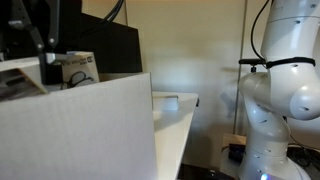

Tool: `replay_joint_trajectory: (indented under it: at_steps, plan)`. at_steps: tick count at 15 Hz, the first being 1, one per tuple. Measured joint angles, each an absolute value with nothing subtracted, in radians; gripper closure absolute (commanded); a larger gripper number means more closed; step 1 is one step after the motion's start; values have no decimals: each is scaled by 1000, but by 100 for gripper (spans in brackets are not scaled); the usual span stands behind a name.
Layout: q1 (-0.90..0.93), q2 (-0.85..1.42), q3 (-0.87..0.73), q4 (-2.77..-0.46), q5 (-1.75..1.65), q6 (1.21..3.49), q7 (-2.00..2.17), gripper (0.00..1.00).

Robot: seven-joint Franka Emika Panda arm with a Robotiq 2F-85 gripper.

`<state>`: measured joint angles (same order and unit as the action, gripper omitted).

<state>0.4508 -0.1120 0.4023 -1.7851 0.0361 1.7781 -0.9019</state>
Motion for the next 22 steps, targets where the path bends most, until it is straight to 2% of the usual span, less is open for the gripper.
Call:
replay_joint_trajectory:
  at_steps: [12, 22]
  plan:
    - [451, -120, 420, -1657, 26, 1765, -737, 68]
    - [441, -191, 380, -1654, 27, 1791, -623, 68]
